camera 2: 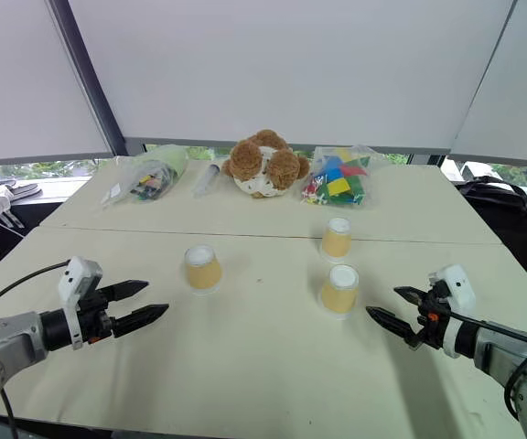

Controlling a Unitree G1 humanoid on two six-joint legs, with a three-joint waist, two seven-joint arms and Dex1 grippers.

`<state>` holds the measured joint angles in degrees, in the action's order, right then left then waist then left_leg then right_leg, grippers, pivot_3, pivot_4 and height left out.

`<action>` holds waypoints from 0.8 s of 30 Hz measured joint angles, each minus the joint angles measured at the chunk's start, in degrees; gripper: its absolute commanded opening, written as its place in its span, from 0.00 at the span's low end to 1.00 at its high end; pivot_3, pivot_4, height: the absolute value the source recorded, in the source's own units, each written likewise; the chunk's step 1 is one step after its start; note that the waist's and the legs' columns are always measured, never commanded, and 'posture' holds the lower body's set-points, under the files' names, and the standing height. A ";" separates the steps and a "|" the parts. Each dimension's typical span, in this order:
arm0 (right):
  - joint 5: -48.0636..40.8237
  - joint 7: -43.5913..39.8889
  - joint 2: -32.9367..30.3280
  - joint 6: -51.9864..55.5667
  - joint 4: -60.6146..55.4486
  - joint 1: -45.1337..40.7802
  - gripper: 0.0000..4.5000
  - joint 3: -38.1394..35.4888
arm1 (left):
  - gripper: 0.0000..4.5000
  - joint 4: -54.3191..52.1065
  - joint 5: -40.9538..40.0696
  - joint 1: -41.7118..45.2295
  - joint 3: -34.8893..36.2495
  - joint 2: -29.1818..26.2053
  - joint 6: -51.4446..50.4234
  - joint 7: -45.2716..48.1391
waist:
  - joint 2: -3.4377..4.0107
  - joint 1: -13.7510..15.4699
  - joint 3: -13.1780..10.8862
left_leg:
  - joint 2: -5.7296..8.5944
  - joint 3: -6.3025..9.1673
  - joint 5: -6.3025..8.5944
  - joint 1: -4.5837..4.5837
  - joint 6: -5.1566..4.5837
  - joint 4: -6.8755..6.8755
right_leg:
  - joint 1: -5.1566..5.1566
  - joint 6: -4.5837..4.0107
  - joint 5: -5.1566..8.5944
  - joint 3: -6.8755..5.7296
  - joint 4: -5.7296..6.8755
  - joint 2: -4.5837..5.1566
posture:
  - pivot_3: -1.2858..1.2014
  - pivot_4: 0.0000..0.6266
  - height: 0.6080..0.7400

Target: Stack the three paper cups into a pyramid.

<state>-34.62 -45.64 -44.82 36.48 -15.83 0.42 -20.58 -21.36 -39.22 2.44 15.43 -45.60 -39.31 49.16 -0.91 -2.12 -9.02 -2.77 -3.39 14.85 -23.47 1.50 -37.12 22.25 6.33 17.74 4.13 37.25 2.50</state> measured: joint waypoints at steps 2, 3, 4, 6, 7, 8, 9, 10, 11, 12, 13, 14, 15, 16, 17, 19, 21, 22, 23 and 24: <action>-0.81 0.25 0.27 0.96 -2.17 -1.86 1.00 1.00 | 1.00 -1.51 0.24 0.90 -2.49 -0.99 0.03 1.65 | 0.00 -0.26 0.00 | -0.01 0.00 0.00 0.00 0.00 0.01 | 0.01 0.00 0.00 0.00 0.00 0.00 | 0.52 0.24 1.00; -1.13 0.37 0.32 1.42 -3.05 -2.59 1.00 1.59 | 1.00 -2.17 0.45 1.03 -3.49 -1.61 0.06 2.32 | -0.01 -0.29 0.00 | -0.01 0.01 0.00 0.00 0.00 0.02 | 0.01 0.00 0.00 0.00 0.00 -0.01 | 0.52 0.24 1.00; -1.33 0.52 0.43 1.73 -3.40 -3.21 1.00 2.08 | 1.00 -2.49 0.54 1.07 -3.81 -1.78 0.07 2.82 | -0.01 -0.29 0.00 | -0.01 0.01 0.00 0.00 0.00 0.03 | 0.02 0.00 0.00 0.00 -0.01 -0.02 | 0.52 0.24 1.00; -1.44 0.87 1.11 2.00 -2.94 -4.85 1.00 3.15 | 1.00 -3.50 0.50 1.07 -4.22 -1.81 -0.18 3.13 | -0.02 -0.24 -0.01 | -0.01 0.01 0.00 -0.01 0.00 0.03 | 0.02 0.00 0.00 0.00 -0.01 -0.02 | 0.52 0.24 1.00; -1.42 0.92 1.16 1.99 -2.69 -5.51 1.00 3.72 | 1.00 -4.30 0.37 1.14 -4.57 -1.81 -0.26 3.17 | -0.02 -0.24 -0.01 | -0.01 0.00 0.00 -0.01 0.00 0.02 | 0.02 0.00 0.00 0.00 -0.01 0.00 | 0.52 0.24 1.00; -1.29 0.85 1.20 1.93 -2.21 -6.23 1.00 4.36 | 1.00 -5.14 0.20 1.17 -4.76 -1.81 -0.42 3.13 | -0.02 -0.22 -0.01 | -0.01 0.00 0.00 -0.01 0.00 0.01 | 0.00 0.00 0.00 0.00 -0.01 0.00 | 0.52 0.24 1.00; -0.98 0.75 1.32 1.84 -1.44 -7.09 1.00 5.01 | 1.00 -5.92 0.02 1.28 -5.00 -1.80 -0.67 2.96 | -0.03 -0.14 -0.02 | -0.01 0.01 0.00 -0.01 0.00 0.00 | 0.00 0.00 0.00 0.00 -0.01 0.00 | 0.52 0.24 1.00; -0.57 0.67 1.57 1.70 -0.50 -8.02 1.00 5.73 | 1.00 -6.60 -0.20 1.46 -5.23 -1.73 -1.08 2.76 | -0.03 -0.08 -0.02 | 0.00 0.01 0.00 -0.01 0.00 -0.01 | 0.00 0.00 0.00 0.00 -0.01 0.00 | 0.52 0.24 1.00; -0.24 0.52 1.94 1.38 0.80 -8.97 1.00 6.66 | 1.00 -7.27 -0.32 1.76 -5.34 -1.62 -1.53 2.32 | -0.04 -0.04 -0.02 | 0.00 0.01 0.00 -0.01 0.00 -0.03 | -0.01 0.00 0.00 0.00 0.00 0.00 | 0.52 0.24 1.00; 0.05 0.36 2.42 1.14 1.66 -9.57 1.00 7.39 | 1.00 -7.83 -0.41 1.85 -5.36 -1.58 -1.78 1.85 | -0.03 -0.04 -0.02 | 0.00 0.01 0.00 -0.01 0.00 -0.02 | 0.00 0.00 0.00 0.00 0.00 0.00 | 0.52 0.24 1.00; 0.23 0.20 2.81 0.78 2.46 -9.91 1.00 8.08 | 1.00 -8.30 -0.63 1.85 -5.35 -1.58 -1.90 1.53 | -0.03 -0.03 -0.02 | 0.00 0.01 0.00 -0.01 0.00 -0.02 | 0.00 0.00 0.00 0.00 0.00 0.00 | 0.52 0.24 1.00; 0.68 0.07 3.26 0.49 3.34 -10.49 1.00 8.89 | 1.00 -8.61 -0.85 1.80 -5.35 -1.56 -2.03 1.23 | -0.04 -0.06 -0.02 | 0.00 0.01 0.00 -0.01 0.00 -0.01 | 0.01 0.01 0.00 0.00 0.00 0.00 | 0.52 0.24 1.00; 0.99 -0.05 3.50 0.16 4.14 -10.88 1.00 9.53 | 1.00 -8.88 -0.97 1.72 -5.33 -1.51 -2.31 0.92 | -0.03 -0.07 -0.02 | 0.00 0.01 0.00 -0.01 0.00 -0.01 | 0.01 0.01 0.00 0.00 0.00 0.00 | 0.52 0.24 1.00; 1.51 -0.23 3.68 -0.25 5.07 -11.42 1.00 10.16 | 1.00 -9.19 -1.02 1.56 -5.32 -1.51 -2.53 0.61 | -0.03 -0.08 -0.02 | 0.00 0.01 0.00 -0.01 0.00 -0.01 | 0.01 0.01 0.00 0.00 0.00 -0.01 | 0.52 0.24 1.00; 1.99 -0.42 3.81 -0.73 5.95 -12.00 1.00 10.73 | 1.00 -9.46 -1.17 1.27 -5.25 -1.50 -2.64 0.32 | -0.04 -0.09 -0.02 | 0.00 0.01 0.00 -0.01 0.00 -0.01 | 0.01 0.01 0.00 0.00 0.00 -0.01 | 0.52 0.24 1.00; 2.64 -0.83 4.03 -1.61 7.65 -12.89 1.00 11.30 | 1.00 -10.24 -1.45 0.83 -5.21 -1.45 -2.93 -0.40 | -0.03 -0.10 -0.02 | 0.00 0.01 0.00 -0.01 0.00 -0.01 | 0.01 0.01 0.00 0.00 0.00 -0.01 | 0.52 0.24 1.00; 3.13 -1.17 4.53 -2.52 9.09 -13.83 1.00 11.52 | 1.00 -10.87 -1.57 0.34 -5.17 -1.33 -3.08 -1.08 | -0.03 -0.10 -0.02 | 0.00 0.01 0.00 -0.01 0.00 -0.02 | 0.02 0.01 0.00 0.00 0.01 -0.01 | 0.52 0.24 1.00; 3.41 -1.38 4.83 -2.96 9.56 -14.27 0.88 11.77 | 1.00 -11.10 -1.61 0.07 -5.15 -1.29 -3.11 -1.44 | -0.03 -0.10 -0.02 | 0.00 0.01 0.00 -0.01 0.00 -0.02 | 0.01 0.01 -0.01 0.00 0.01 -0.01 | 0.52 0.24 1.00; 3.68 -1.52 5.19 -3.44 9.85 -14.51 0.81 12.08 | 1.00 -11.28 -1.65 -0.28 -5.16 -1.28 -3.16 -1.82 | -0.03 -0.09 -0.02 | 0.00 0.01 0.00 -0.01 0.00 -0.02 | 0.02 0.01 -0.01 0.00 0.01 -0.01 | 0.52 0.24 1.00; 3.91 -1.63 5.50 -3.80 9.98 -14.55 0.71 12.26 | 1.00 -11.39 -1.81 -0.63 -5.15 -1.26 -3.22 -1.99 | -0.03 -0.07 -0.02 | 0.00 0.01 0.00 -0.01 0.00 -0.02 | 0.01 0.01 -0.01 0.00 0.01 -0.01 | 0.52 0.24 1.00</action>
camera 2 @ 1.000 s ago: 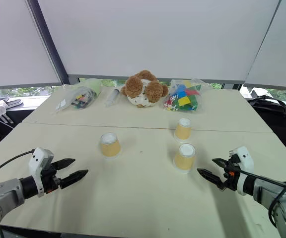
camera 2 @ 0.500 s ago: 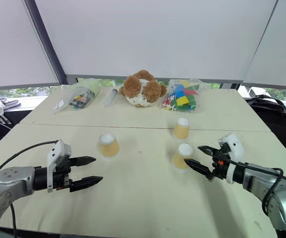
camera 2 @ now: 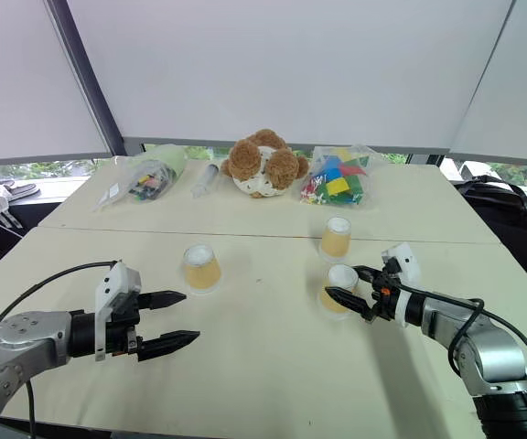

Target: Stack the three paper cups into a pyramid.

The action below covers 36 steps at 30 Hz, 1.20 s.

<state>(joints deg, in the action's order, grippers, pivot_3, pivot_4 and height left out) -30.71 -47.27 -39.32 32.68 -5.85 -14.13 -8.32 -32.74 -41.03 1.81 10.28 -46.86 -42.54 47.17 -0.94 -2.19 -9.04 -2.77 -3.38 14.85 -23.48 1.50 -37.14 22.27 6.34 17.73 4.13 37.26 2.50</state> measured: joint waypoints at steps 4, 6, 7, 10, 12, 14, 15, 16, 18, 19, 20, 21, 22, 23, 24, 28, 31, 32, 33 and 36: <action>0.15 -0.41 0.13 -0.45 -0.03 -0.05 0.52 0.31 | 1.00 -0.05 -0.27 -1.16 0.01 0.00 -0.59 -0.33 | 0.00 0.03 0.00 | 0.00 0.00 0.00 0.00 0.00 -0.01 | -0.01 0.00 0.00 0.00 0.00 0.00 | 0.52 0.24 1.00; 0.25 -0.33 0.13 -0.44 -0.04 -0.15 0.52 0.40 | 1.00 -0.05 -0.30 -1.16 0.01 -0.01 -0.62 -0.51 | 0.00 0.06 0.00 | 0.00 0.00 0.00 0.00 0.00 -0.01 | -0.01 0.00 0.00 0.00 0.00 0.00 | 0.52 0.24 1.00; 0.25 -0.23 0.13 -0.37 -0.10 -0.26 0.52 0.51 | 1.00 -0.05 -0.30 -1.16 0.01 -0.02 -0.62 -0.51 | 0.00 0.03 0.00 | 0.00 0.00 0.00 0.00 0.00 -0.01 | -0.01 0.00 0.00 0.00 0.00 0.00 | 0.52 0.24 1.00; -0.02 0.39 0.43 1.70 -1.47 -2.02 0.52 1.41 | 1.00 -0.01 -0.30 -1.12 0.08 -0.18 -0.61 -0.39 | 0.00 -0.08 0.00 | 0.00 0.00 0.00 0.00 0.00 0.00 | 0.02 0.00 0.00 0.00 0.02 0.00 | 0.52 0.24 1.00; -1.27 1.55 2.38 4.46 -3.41 -5.64 0.52 2.04 | 1.00 0.16 -0.29 -0.79 0.17 -0.30 -0.60 -0.14 | 0.01 -0.48 -0.01 | -0.04 -0.01 0.00 0.01 0.00 0.00 | 0.06 -0.01 0.00 0.01 0.07 -0.06 | 0.52 0.24 1.00; -1.36 2.96 4.81 5.88 -5.30 -10.18 0.52 4.78 | 1.00 0.36 -0.16 -0.17 0.25 -0.39 -0.45 0.04 | 0.01 -0.51 -0.01 | -0.07 0.05 0.00 0.02 0.00 0.01 | 0.07 -0.01 0.00 0.00 0.11 -0.13 | 0.52 0.24 1.00; -0.70 3.70 5.96 5.88 -5.36 -11.94 0.52 6.42 | 1.00 0.50 0.06 -0.15 0.28 -0.46 -0.34 0.06 | 0.01 -0.40 -0.01 | -0.07 0.08 0.00 0.02 0.00 0.02 | 0.07 -0.01 0.00 -0.01 0.11 -0.13 | 0.52 0.24 1.00; 0.23 4.30 7.22 5.86 -5.12 -13.22 0.52 8.00 | 1.00 0.60 0.47 -0.32 0.31 -0.48 -0.18 0.07 | 0.01 -0.33 -0.01 | -0.07 0.08 0.00 0.02 0.00 0.03 | 0.08 -0.02 0.00 -0.02 0.10 -0.13 | 0.52 0.24 1.00; 1.58 4.41 9.27 5.73 -3.90 -14.51 0.52 11.40 | 1.00 0.62 0.85 -1.50 0.52 -0.47 0.31 0.00 | 0.01 -0.06 -0.01 | -0.05 0.08 0.00 -0.02 0.00 0.03 | 0.08 -0.01 0.00 -0.03 0.10 -0.06 | 0.52 0.24 1.00; 2.48 4.19 10.19 5.70 -2.80 -15.05 0.52 13.18 | 1.00 0.58 0.97 -1.92 0.63 -0.46 0.34 -0.11 | -0.01 -0.01 -0.02 | -0.04 0.06 0.00 -0.05 0.00 0.02 | 0.09 -0.02 0.00 -0.03 0.08 -0.03 | 0.52 0.24 1.00; 3.16 4.05 10.91 5.69 -1.70 -15.40 0.52 14.68 | 1.00 0.45 1.01 -2.29 0.78 -0.46 0.36 -0.28 | -0.01 0.06 -0.02 | -0.04 0.05 0.00 -0.08 0.00 0.01 | 0.10 -0.02 0.00 -0.03 0.06 0.02 | 0.52 0.24 1.00; 3.94 3.89 11.70 5.64 -0.30 -15.99 0.52 16.04 | 1.00 0.14 1.03 -2.88 0.94 -0.43 0.41 -0.71 | -0.01 0.04 -0.02 | -0.05 0.02 0.00 -0.08 0.00 -0.02 | 0.09 -0.01 0.00 -0.03 0.05 0.06 | 0.52 0.24 1.00; 4.62 3.70 11.96 5.44 0.51 -16.32 0.52 16.71 | 1.00 -0.19 1.03 -3.31 1.04 -0.39 0.46 -1.00 | -0.01 0.05 -0.02 | -0.04 0.01 0.00 -0.08 0.00 -0.02 | 0.09 -0.01 0.00 -0.03 0.05 0.09 | 0.52 0.24 1.00; 5.50 3.30 12.14 4.71 1.95 -17.04 0.52 17.55 | 1.00 -0.65 1.05 -3.92 1.25 -0.36 0.48 -1.30 | -0.01 0.02 -0.02 | -0.04 0.01 0.00 -0.08 0.00 -0.06 | 0.08 -0.01 0.00 -0.03 0.05 0.10 | 0.52 0.24 1.00; 6.42 2.88 12.19 3.92 3.25 -17.78 0.52 18.17 | 1.00 -1.23 1.06 -4.42 1.44 -0.27 0.51 -1.62 | -0.01 -0.01 -0.03 | -0.04 0.01 0.00 -0.08 0.00 -0.07 | 0.07 -0.01 0.00 -0.03 0.06 0.10 | 0.52 0.24 1.00; 9.34 1.03 12.05 1.51 6.38 -19.37 0.84 19.43 | 1.00 -3.31 1.02 -6.22 2.10 0.20 0.59 -3.04 | -0.01 -0.07 -0.02 | -0.03 0.03 0.00 -0.07 0.00 -0.04 | 0.08 -0.01 0.00 -0.04 0.07 0.05 | 0.52 0.24 1.00; 10.39 -1.04 11.84 0.79 7.90 -19.77 0.98 20.41 | 1.00 -4.24 0.96 -7.31 2.29 0.70 0.63 -3.83 | -0.01 -0.22 -0.02 | -0.04 0.03 0.00 -0.06 0.00 -0.02 | 0.09 -0.01 0.00 -0.04 0.08 0.02 | 0.52 0.24 1.00; 10.43 -1.55 11.87 0.70 8.15 -19.77 0.98 20.51 | 1.00 -4.36 0.96 -7.79 2.29 0.88 0.65 -3.92 | -0.01 -0.24 -0.02 | -0.04 0.03 0.00 -0.06 0.00 -0.02 | 0.10 -0.01 0.00 -0.05 0.08 0.02 | 0.52 0.24 1.00; 10.45 -1.91 11.80 0.62 8.19 -19.77 0.98 20.44 | 1.00 -4.38 0.96 -8.05 2.29 0.96 0.65 -3.96 | -0.01 -0.25 -0.02 | -0.04 0.03 0.00 -0.06 0.00 -0.02 | 0.10 -0.01 0.00 -0.04 0.09 0.02 | 0.52 0.24 1.00; 10.16 -2.46 11.70 0.17 7.07 -19.74 0.98 19.60 | 1.00 -4.44 0.92 -8.05 2.31 1.00 0.71 -4.28 | -0.01 -0.23 -0.03 | -0.04 0.03 0.00 -0.06 0.00 -0.02 | 0.10 -0.01 0.00 -0.04 0.09 0.02 | 0.52 0.24 1.00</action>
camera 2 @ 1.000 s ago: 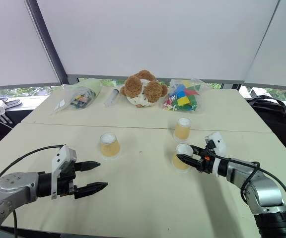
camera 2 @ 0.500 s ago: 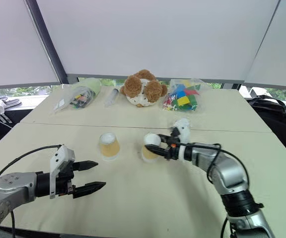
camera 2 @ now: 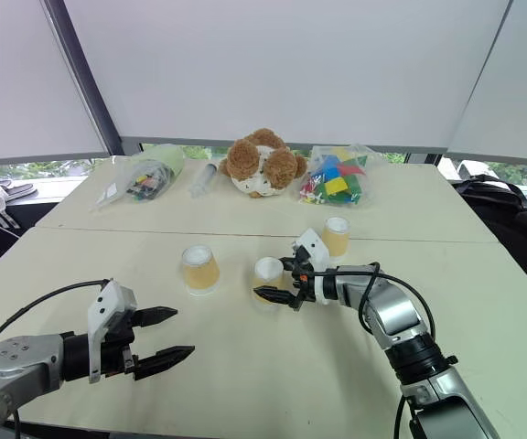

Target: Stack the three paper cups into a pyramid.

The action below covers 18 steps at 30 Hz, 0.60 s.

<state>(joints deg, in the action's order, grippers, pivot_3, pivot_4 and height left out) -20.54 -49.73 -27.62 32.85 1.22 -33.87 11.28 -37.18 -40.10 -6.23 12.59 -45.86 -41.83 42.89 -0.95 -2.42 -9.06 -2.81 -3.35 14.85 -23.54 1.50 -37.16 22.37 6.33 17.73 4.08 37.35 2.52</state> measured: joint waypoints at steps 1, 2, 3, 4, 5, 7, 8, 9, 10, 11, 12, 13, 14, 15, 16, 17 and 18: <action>-0.62 0.02 -0.11 0.44 -1.53 0.04 0.98 -0.99 | 1.00 0.00 -0.04 0.04 0.02 0.00 0.00 -0.09 | 0.00 0.05 0.00 | -0.01 0.00 0.00 0.00 0.00 0.00 | 0.00 0.00 0.00 0.00 0.00 0.01 | 0.52 0.24 1.00; -1.45 0.09 -0.55 1.21 -3.59 0.07 0.98 -2.26 | 1.00 0.01 -0.10 0.17 0.03 0.00 0.01 -0.12 | 0.00 0.09 0.00 | -0.02 0.01 0.00 0.00 0.00 0.00 | -0.01 0.00 0.00 0.00 0.00 0.02 | 0.52 0.24 1.00; -2.43 0.13 -1.14 2.09 -5.44 0.15 0.98 -3.56 | 1.00 0.03 -0.14 0.32 0.04 0.00 0.02 -0.13 | 0.00 0.16 0.00 | -0.02 0.02 0.00 0.00 0.00 0.00 | -0.02 0.00 0.00 -0.01 -0.01 0.03 | 0.52 0.24 1.00; -3.54 0.27 -1.93 3.17 -7.25 0.29 0.98 -5.00 | 1.00 0.08 -0.21 0.47 0.08 0.00 0.03 -0.12 | 0.00 0.22 0.00 | -0.03 0.03 0.00 0.00 0.00 0.00 | -0.03 0.00 0.00 -0.01 -0.01 0.04 | 0.52 0.24 1.00; -5.00 0.60 -2.65 4.65 -9.09 0.71 0.98 -7.15 | 1.00 0.23 -0.48 0.81 0.10 0.01 0.02 -0.11 | 0.00 0.32 0.00 | -0.04 0.04 0.00 0.00 0.00 0.00 | -0.05 0.00 0.00 -0.02 -0.02 0.05 | 0.52 0.24 1.00; -7.61 1.99 -3.49 7.17 -11.36 1.31 0.98 -11.16 | 1.00 0.66 -0.94 2.20 0.25 0.07 -0.05 -0.17 | -0.01 0.40 0.00 | -0.03 0.05 0.00 0.01 0.00 -0.02 | -0.06 0.00 0.00 -0.03 -0.02 0.05 | 0.52 0.24 1.00; -9.01 3.47 -3.48 8.38 -11.58 1.40 0.98 -13.89 | 1.00 0.90 -1.83 3.49 0.29 0.44 -0.20 -0.27 | -0.01 0.36 0.00 | -0.02 0.05 0.00 0.02 0.00 -0.02 | -0.07 -0.01 0.00 -0.02 -0.02 0.05 | 0.52 0.24 1.00; -9.42 4.74 -3.48 8.39 -11.27 1.36 0.98 -15.81 | 1.00 0.95 -2.46 4.52 0.28 0.81 -0.34 -0.41 | -0.01 0.35 0.00 | -0.02 0.04 0.00 0.02 0.00 -0.02 | -0.08 -0.01 0.00 -0.02 -0.02 0.05 | 0.52 0.24 1.00; -9.01 6.36 -3.47 6.96 -9.66 1.06 0.98 -17.47 | 1.00 0.99 -3.06 5.73 0.14 1.02 -0.54 -0.57 | -0.02 0.34 0.01 | 0.03 0.04 0.00 0.03 0.00 -0.04 | -0.10 -0.01 0.00 -0.03 -0.01 0.03 | 0.52 0.24 1.00; -7.25 8.62 -3.41 4.00 -5.82 -0.02 0.98 -18.89 | 1.00 0.98 -3.21 7.52 -0.28 0.85 -0.70 -0.60 | -0.03 0.28 0.01 | 0.08 0.04 0.00 0.04 0.00 -0.06 | -0.10 -0.01 0.00 -0.02 -0.02 0.02 | 0.52 0.24 1.00; -5.68 10.08 -3.42 1.98 -2.98 -0.64 0.98 -19.69 | 1.00 0.85 -3.30 8.57 -0.46 0.68 -0.77 -0.57 | -0.03 0.23 0.01 | 0.09 0.01 0.00 0.04 0.00 -0.06 | -0.09 -0.01 0.00 -0.01 -0.02 0.02 | 0.52 0.24 1.00; -4.13 11.22 -3.41 -0.20 -0.38 -0.92 0.98 -19.98 | 1.00 0.72 -3.36 9.21 -0.60 0.33 -1.03 -0.53 | -0.03 0.13 0.01 | 0.09 0.00 0.00 0.04 0.00 -0.04 | -0.08 -0.01 0.00 0.00 -0.02 0.01 | 0.52 0.24 1.00; -2.28 12.23 -3.13 -2.93 2.71 -1.24 0.98 -19.72 | 1.00 0.70 -3.47 9.64 -0.72 0.16 -1.45 -0.57 | -0.03 0.02 0.01 | 0.09 -0.01 0.00 0.04 0.00 0.01 | -0.06 -0.01 0.00 0.00 -0.03 0.00 | 0.52 0.24 1.00; -0.71 13.02 -2.69 -5.12 5.63 -1.56 0.98 -19.46 | 1.00 0.72 -3.69 10.34 -1.13 0.17 -1.69 -0.63 | -0.02 -0.14 0.01 | 0.08 -0.04 0.00 0.03 0.00 0.04 | 0.00 0.00 0.00 0.01 -0.03 -0.01 | 0.52 0.24 1.00; 0.83 13.82 -2.11 -7.58 9.28 -2.24 0.98 -19.08 | 1.00 0.71 -4.01 11.16 -1.59 0.19 -1.76 -0.70 | -0.02 -0.25 0.01 | 0.07 -0.06 0.00 0.02 0.00 0.05 | 0.02 0.00 -0.01 0.03 -0.02 -0.03 | 0.52 0.24 1.00; 2.42 14.68 -1.41 -10.09 13.41 -3.34 0.98 -18.59 | 1.00 0.62 -4.35 11.95 -1.79 0.20 -1.80 -0.79 | -0.01 -0.38 0.00 | 0.06 -0.08 0.00 0.03 0.00 0.06 | 0.05 0.01 -0.01 0.05 -0.01 -0.06 | 0.52 0.24 1.00; 3.79 15.56 -0.42 -12.75 18.07 -4.82 0.98 -18.39 | 1.00 0.55 -4.39 12.50 -1.89 0.18 -1.85 -0.90 | 0.00 -0.51 -0.01 | 0.06 -0.09 0.00 0.03 0.00 0.06 | 0.05 0.01 -0.01 0.06 0.00 -0.07 | 0.52 0.24 1.00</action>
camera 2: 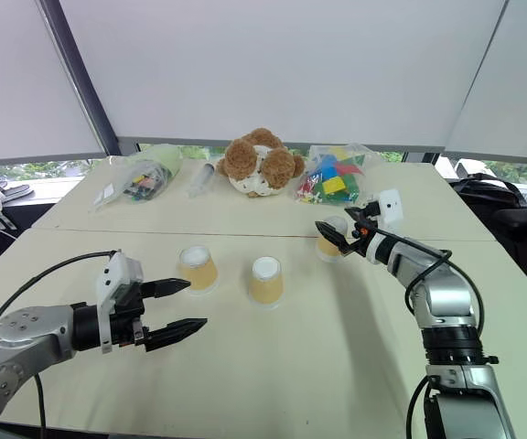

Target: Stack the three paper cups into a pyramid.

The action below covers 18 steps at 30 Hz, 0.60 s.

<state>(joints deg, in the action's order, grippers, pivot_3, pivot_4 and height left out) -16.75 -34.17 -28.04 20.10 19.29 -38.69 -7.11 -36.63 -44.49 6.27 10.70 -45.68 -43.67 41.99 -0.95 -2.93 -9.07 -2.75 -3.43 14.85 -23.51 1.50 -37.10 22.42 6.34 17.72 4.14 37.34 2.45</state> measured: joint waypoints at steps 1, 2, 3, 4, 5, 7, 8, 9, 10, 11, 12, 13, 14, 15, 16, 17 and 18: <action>0.95 0.65 0.60 -1.83 3.07 -1.06 0.98 0.12 | 1.00 -0.04 0.02 0.20 -0.09 -0.03 -0.01 -0.11 | 0.02 -0.05 -0.01 | 0.00 0.01 0.00 0.00 0.00 0.01 | 0.00 0.00 0.00 0.00 0.01 0.00 | 0.52 0.24 1.00; 2.07 1.36 1.14 -3.96 6.70 -2.41 0.98 0.32 | 1.00 -0.05 0.05 0.16 -0.26 -0.08 -0.01 -0.30 | 0.03 -0.10 -0.02 | -0.01 0.01 0.00 0.00 0.00 0.00 | 0.00 0.00 0.00 0.00 0.02 0.00 | 0.52 0.24 1.00; 2.83 1.90 1.40 -5.69 9.45 -3.41 0.98 0.38 | 1.00 -0.06 0.20 0.02 -0.34 -0.18 0.07 -0.43 | 0.03 -0.09 -0.02 | -0.01 0.01 0.00 0.00 0.01 0.00 | 0.00 0.00 0.00 0.00 0.02 0.00 | 0.52 0.24 1.00; 3.43 2.25 1.74 -7.12 11.92 -4.54 0.98 0.38 | 1.00 -0.06 0.62 -0.27 -0.35 -0.39 0.22 -0.58 | 0.03 -0.09 -0.02 | -0.02 0.00 -0.01 0.00 0.01 -0.01 | -0.01 0.00 0.00 0.00 0.02 0.01 | 0.52 0.24 1.00; 4.06 2.45 2.00 -8.30 13.63 -5.36 0.98 0.39 | 1.00 -0.06 1.31 -0.52 -0.37 -0.43 0.44 -0.72 | 0.03 -0.09 -0.02 | -0.02 -0.01 -0.01 0.00 0.01 0.00 | -0.01 0.00 0.00 0.00 0.01 0.03 | 0.52 0.24 1.00; 4.91 2.83 2.61 -10.58 17.72 -7.28 0.98 0.53 | 1.00 0.08 4.04 -1.48 -0.59 -0.68 2.11 -0.92 | 0.03 -0.11 -0.02 | -0.01 -0.02 -0.01 0.00 0.01 -0.01 | -0.02 0.00 0.00 0.00 0.01 0.03 | 0.52 0.24 1.00; 5.26 2.94 2.89 -11.28 19.27 -7.92 0.98 0.53 | 1.00 0.18 4.81 -1.68 -0.63 -0.67 2.75 -0.96 | 0.03 -0.12 -0.02 | -0.01 -0.02 -0.01 0.00 0.02 -0.01 | -0.03 0.00 0.00 -0.01 0.01 0.03 | 0.52 0.24 1.00; 5.36 2.93 3.29 -11.83 20.74 -8.40 0.98 0.51 | 1.00 0.23 5.34 -1.79 -0.62 -0.64 3.16 -0.96 | 0.03 -0.03 -0.02 | -0.02 -0.02 -0.01 0.00 0.02 -0.01 | -0.04 0.00 0.00 -0.01 0.01 0.04 | 0.52 0.24 1.00; 5.34 2.83 3.78 -12.09 21.83 -8.79 0.98 0.49 | 1.00 0.26 5.57 -2.03 -0.61 -0.58 3.44 -0.93 | 0.03 0.00 -0.02 | -0.02 -0.02 -0.01 0.00 0.02 -0.01 | -0.04 0.00 0.00 -0.01 0.01 0.05 | 0.52 0.24 1.00; 5.27 2.63 4.40 -12.20 22.86 -9.04 0.98 0.40 | 1.00 0.26 5.78 -2.49 -0.59 -0.48 3.93 -0.87 | 0.03 0.02 -0.02 | -0.02 -0.02 -0.01 0.00 0.02 -0.01 | -0.04 0.00 0.00 -0.01 0.01 0.05 | 0.52 0.24 1.00; 5.22 2.39 4.68 -12.21 23.57 -9.11 0.98 0.36 | 1.00 0.26 5.91 -2.97 -0.58 -0.45 4.27 -0.80 | 0.03 0.05 -0.02 | -0.03 -0.02 -0.01 0.00 0.02 -0.01 | -0.04 0.00 0.00 -0.01 0.01 0.05 | 0.52 0.24 1.00; 5.21 2.27 4.79 -12.18 24.03 -9.11 0.98 0.30 | 1.00 0.28 6.11 -3.48 -0.50 -0.45 4.39 -0.73 | 0.04 0.15 -0.03 | -0.03 -0.02 -0.01 0.00 0.02 -0.01 | -0.03 0.00 0.00 -0.01 0.01 0.06 | 0.52 0.24 1.00; 5.21 2.26 4.80 -12.18 24.42 -9.12 0.98 0.12 | 1.00 0.39 6.36 -3.88 -0.46 -0.45 4.50 -0.66 | 0.05 0.26 -0.03 | -0.03 -0.02 -0.01 0.00 0.02 -0.01 | -0.03 0.00 0.00 -0.01 0.02 0.06 | 0.52 0.24 1.00; 5.21 2.26 4.81 -12.19 24.78 -9.22 0.98 -0.02 | 1.00 0.50 6.44 -4.08 -0.39 -0.45 4.57 -0.61 | 0.04 0.32 -0.03 | -0.03 -0.01 -0.01 0.00 0.02 -0.01 | -0.04 0.00 0.00 -0.01 0.02 0.06 | 0.52 0.24 1.00; 5.22 2.27 4.82 -12.21 25.46 -9.54 0.98 -0.10 | 1.00 0.54 6.48 -4.29 -0.28 -0.45 4.66 -0.59 | 0.05 0.33 -0.03 | -0.03 -0.02 -0.02 0.00 0.03 -0.02 | -0.04 0.00 0.00 -0.01 0.02 0.06 | 0.52 0.24 1.00; 5.22 2.28 4.82 -12.25 25.74 -9.70 0.98 -0.13 | 1.00 0.54 6.48 -4.29 -0.26 -0.43 4.70 -0.57 | 0.04 0.33 -0.03 | -0.03 -0.01 -0.02 0.00 0.03 -0.02 | -0.05 0.00 0.00 -0.01 0.02 0.06 | 0.52 0.24 1.00; 5.23 2.29 4.84 -12.37 25.99 -9.76 0.94 -0.14 | 1.00 0.54 6.48 -4.29 -0.23 -0.35 4.76 -0.58 | 0.04 0.33 -0.03 | -0.03 -0.01 -0.02 0.00 0.03 -0.02 | -0.05 0.00 0.00 -0.01 0.02 0.06 | 0.52 0.24 1.00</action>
<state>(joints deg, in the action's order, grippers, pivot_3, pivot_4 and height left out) -11.52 -31.88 -23.20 7.73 45.28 -48.44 -7.25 -36.10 -38.01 1.97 10.47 -46.03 -38.92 41.41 -0.90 -2.60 -9.10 -2.78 -3.45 14.83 -23.51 1.54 -37.12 22.37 6.34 17.72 4.13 37.36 2.51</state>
